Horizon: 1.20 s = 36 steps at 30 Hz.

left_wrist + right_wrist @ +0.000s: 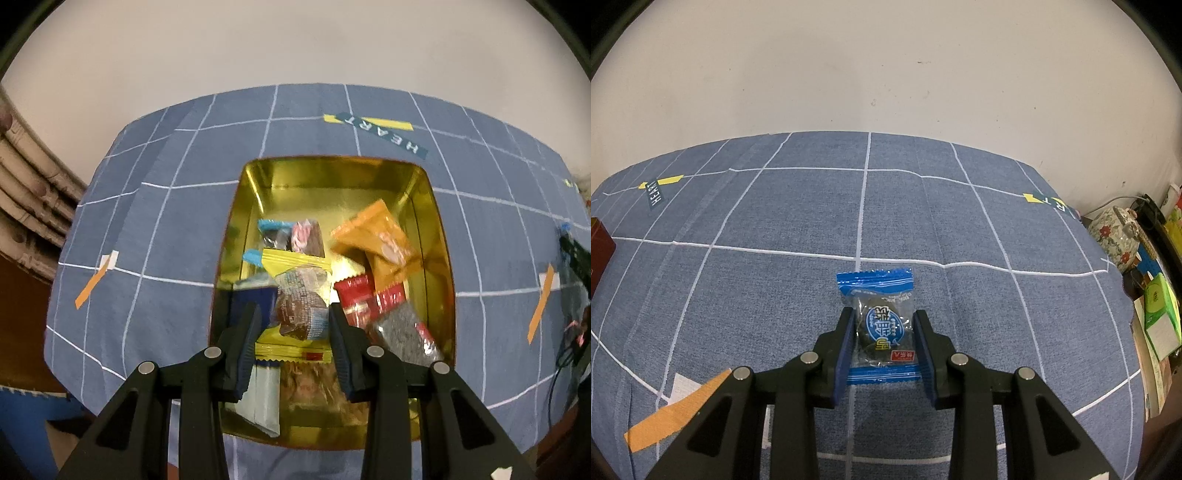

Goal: Organize snacks
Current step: 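Carry the yellow-wrapped candy into the gold tin and open the left tool, then carry the blue-wrapped candy into the gold tin and open the right tool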

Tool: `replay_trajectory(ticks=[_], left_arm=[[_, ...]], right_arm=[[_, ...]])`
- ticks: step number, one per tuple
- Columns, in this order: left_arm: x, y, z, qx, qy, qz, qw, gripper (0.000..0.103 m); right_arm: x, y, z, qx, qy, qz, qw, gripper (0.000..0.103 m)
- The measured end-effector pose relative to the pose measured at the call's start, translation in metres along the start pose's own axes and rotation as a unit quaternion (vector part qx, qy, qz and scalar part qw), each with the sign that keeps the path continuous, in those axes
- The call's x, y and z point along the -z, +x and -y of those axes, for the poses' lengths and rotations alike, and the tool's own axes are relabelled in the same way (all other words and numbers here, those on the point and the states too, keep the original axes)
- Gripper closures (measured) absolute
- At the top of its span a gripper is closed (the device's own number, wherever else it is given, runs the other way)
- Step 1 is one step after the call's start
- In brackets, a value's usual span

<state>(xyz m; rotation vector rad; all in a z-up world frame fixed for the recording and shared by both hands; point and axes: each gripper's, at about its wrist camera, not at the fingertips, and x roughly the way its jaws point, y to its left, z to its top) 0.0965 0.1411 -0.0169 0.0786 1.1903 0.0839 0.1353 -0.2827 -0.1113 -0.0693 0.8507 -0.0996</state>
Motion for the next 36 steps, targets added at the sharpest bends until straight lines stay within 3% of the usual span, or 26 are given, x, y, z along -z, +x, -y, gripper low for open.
replay_trajectory(ticks=[14,31,36], left_arm=[[0.03,0.017,0.009,-0.001,0.039,-0.033,0.9987,0.069],[0.036,0.015,0.007,-0.012,0.045,-0.031,0.9985,0.066],[0.037,0.01,0.006,-0.013,0.047,-0.027,0.9984,0.059]], right_arm=[[0.0,0.0,-0.001,0.001,-0.001,0.0,1.0,0.07],[0.0,-0.001,-0.001,0.005,-0.006,0.001,1.0,0.07],[-0.001,-0.001,-0.001,0.003,-0.005,0.0,1.0,0.07]])
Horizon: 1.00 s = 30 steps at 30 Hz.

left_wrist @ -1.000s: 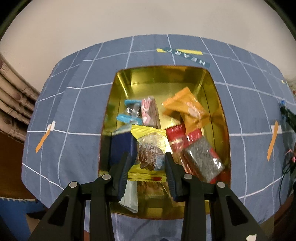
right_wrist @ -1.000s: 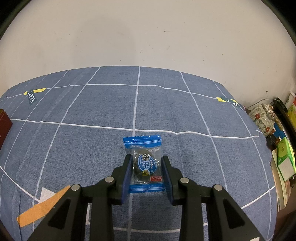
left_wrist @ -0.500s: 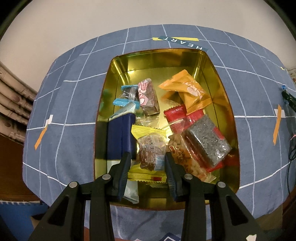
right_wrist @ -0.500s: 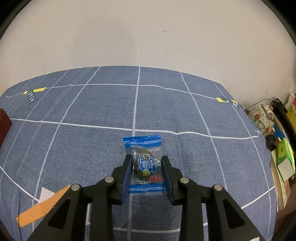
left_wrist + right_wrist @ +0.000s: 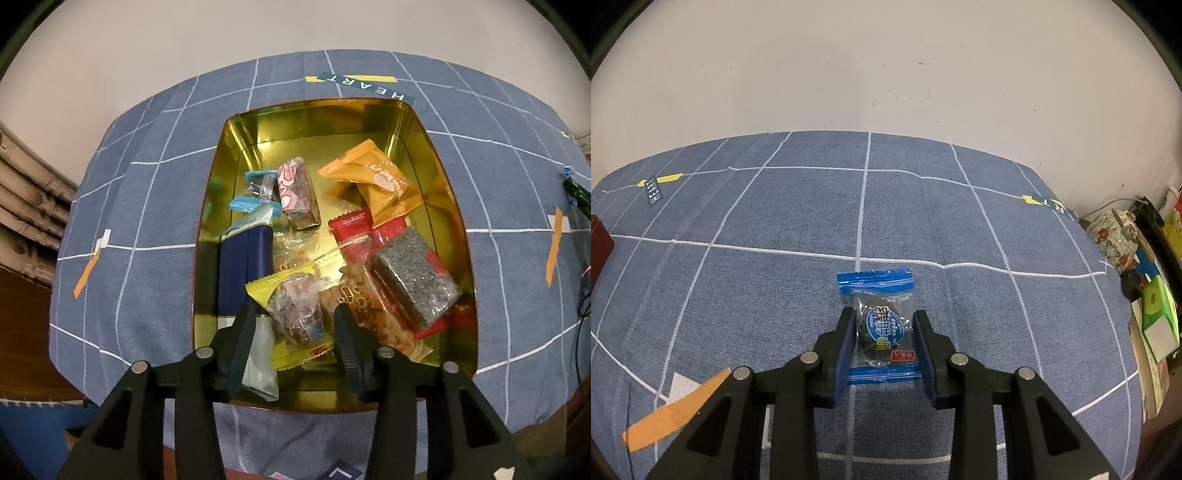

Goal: Organize snacks
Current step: 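Carry the blue-wrapped candy into the gold tin and open the right tool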

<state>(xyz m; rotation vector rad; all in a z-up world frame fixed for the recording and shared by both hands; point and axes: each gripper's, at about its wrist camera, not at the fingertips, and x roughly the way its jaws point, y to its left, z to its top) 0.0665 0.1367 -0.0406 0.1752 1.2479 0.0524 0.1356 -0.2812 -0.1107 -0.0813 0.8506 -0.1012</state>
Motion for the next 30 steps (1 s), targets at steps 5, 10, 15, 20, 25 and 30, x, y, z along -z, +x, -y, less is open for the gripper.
replay_trajectory(ticks=[5,10,15,20,25,30], left_arm=[[-0.001,-0.008,-0.002,-0.004,-0.002,0.009,0.9999,0.058],[-0.004,-0.017,-0.01,-0.007,-0.02,0.021,0.9996,0.058],[-0.004,-0.022,-0.016,-0.008,-0.039,0.037,0.9985,0.058],[-0.001,-0.024,-0.024,-0.006,-0.06,0.05,0.997,0.057],[0.002,-0.025,-0.032,-0.009,-0.077,0.056,0.9954,0.057],[0.006,-0.026,-0.04,-0.022,-0.086,0.062,0.9941,0.057]], right_arm=[[0.0,0.0,0.0,0.0,0.0,0.0,1.0,0.07],[0.0,0.001,0.0,0.0,0.001,0.0,1.0,0.07],[0.0,0.001,0.0,-0.001,0.002,0.0,1.0,0.07],[0.0,0.001,0.002,-0.005,0.006,-0.001,1.0,0.07],[-0.001,0.001,0.005,-0.009,0.009,-0.001,1.0,0.07],[-0.001,0.002,0.008,-0.013,0.011,-0.002,1.0,0.07]])
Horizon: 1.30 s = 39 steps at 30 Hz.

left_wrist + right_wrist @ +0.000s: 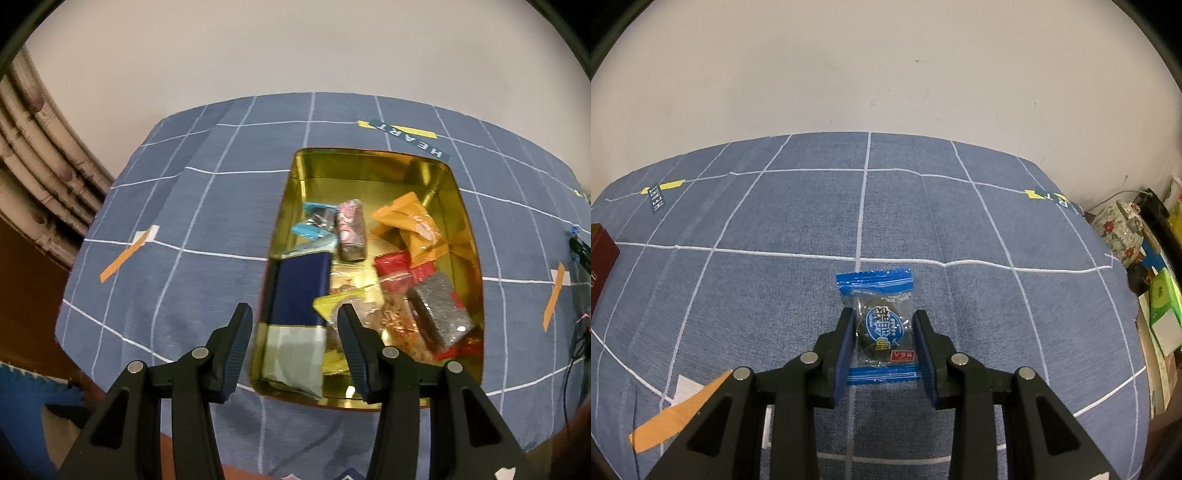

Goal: Organize snacks
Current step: 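Carry the blue-wrapped candy into the gold tin and open the right tool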

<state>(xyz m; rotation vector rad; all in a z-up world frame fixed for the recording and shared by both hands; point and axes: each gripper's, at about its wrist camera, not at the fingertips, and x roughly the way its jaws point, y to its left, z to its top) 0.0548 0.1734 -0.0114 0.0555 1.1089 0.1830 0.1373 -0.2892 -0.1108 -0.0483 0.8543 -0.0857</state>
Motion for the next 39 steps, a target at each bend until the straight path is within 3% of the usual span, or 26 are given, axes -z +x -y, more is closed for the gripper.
replay_trajectory(ticks=[5,10,15,22,29,39], left_arm=[[0.004,0.003,-0.014,0.011,-0.026,0.003,0.9996,0.048],[0.01,0.002,-0.02,0.011,-0.029,0.011,0.9995,0.048],[0.014,0.0,-0.022,0.008,-0.03,0.021,0.9993,0.041],[0.022,-0.003,-0.028,0.008,-0.046,0.035,0.9983,0.038],[0.024,-0.002,-0.042,0.013,-0.073,0.032,0.9967,0.034],[0.03,-0.001,-0.053,0.006,-0.085,0.026,0.9961,0.033]], right_arm=[[-0.003,0.001,-0.003,0.009,0.0,-0.011,1.0,0.071],[-0.005,0.0,-0.005,0.019,0.009,-0.024,0.999,0.072],[-0.001,-0.008,-0.012,0.032,0.01,-0.03,0.999,0.072],[-0.005,-0.036,-0.023,0.019,0.022,-0.022,0.999,0.072],[-0.021,-0.071,-0.061,-0.03,0.022,-0.011,0.999,0.072],[-0.025,-0.106,-0.179,-0.128,-0.047,-0.014,0.991,0.072]])
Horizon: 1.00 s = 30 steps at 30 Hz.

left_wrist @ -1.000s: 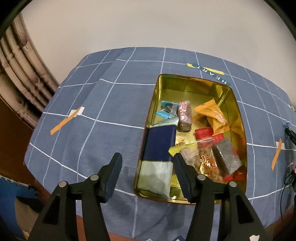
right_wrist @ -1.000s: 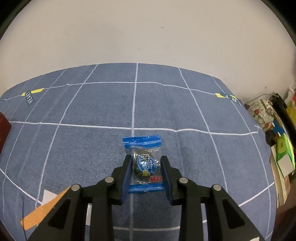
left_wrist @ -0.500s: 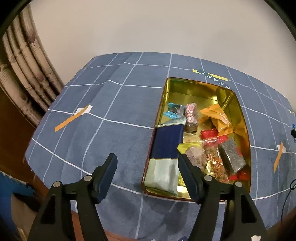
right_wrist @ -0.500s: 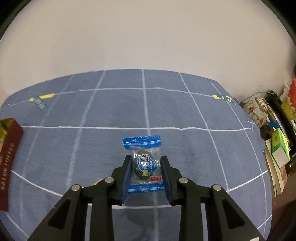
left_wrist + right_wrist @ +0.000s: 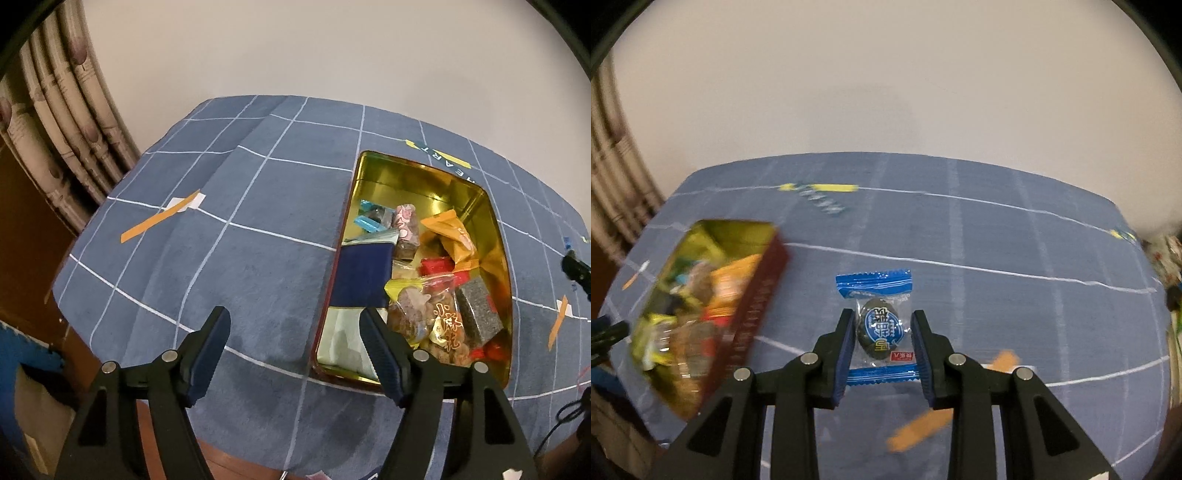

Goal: Organize snacks
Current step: 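Carry the blue-wrapped candy into the gold tin and open the right tool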

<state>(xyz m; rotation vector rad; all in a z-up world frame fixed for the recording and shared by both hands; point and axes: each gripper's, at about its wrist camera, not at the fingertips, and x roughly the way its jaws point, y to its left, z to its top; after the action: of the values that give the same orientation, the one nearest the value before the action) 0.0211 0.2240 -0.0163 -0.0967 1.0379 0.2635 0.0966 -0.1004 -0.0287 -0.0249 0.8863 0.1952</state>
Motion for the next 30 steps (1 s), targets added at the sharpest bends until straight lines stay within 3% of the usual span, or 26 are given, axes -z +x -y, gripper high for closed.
replay_trajectory(ticks=[6,16,30], left_arm=[[0.002,-0.002,-0.006,-0.002,-0.008,-0.001,1.0,0.033],[0.007,-0.007,-0.017,-0.015,-0.023,0.0,0.9996,0.032],[0.009,-0.004,-0.019,-0.018,-0.029,-0.008,0.9994,0.03]], right_arm=[[-0.005,0.0,-0.068,-0.043,-0.04,-0.002,0.998,0.072],[0.0,0.008,-0.138,-0.079,-0.072,-0.018,0.994,0.072],[0.017,0.029,-0.166,-0.087,-0.077,-0.059,0.991,0.072]])
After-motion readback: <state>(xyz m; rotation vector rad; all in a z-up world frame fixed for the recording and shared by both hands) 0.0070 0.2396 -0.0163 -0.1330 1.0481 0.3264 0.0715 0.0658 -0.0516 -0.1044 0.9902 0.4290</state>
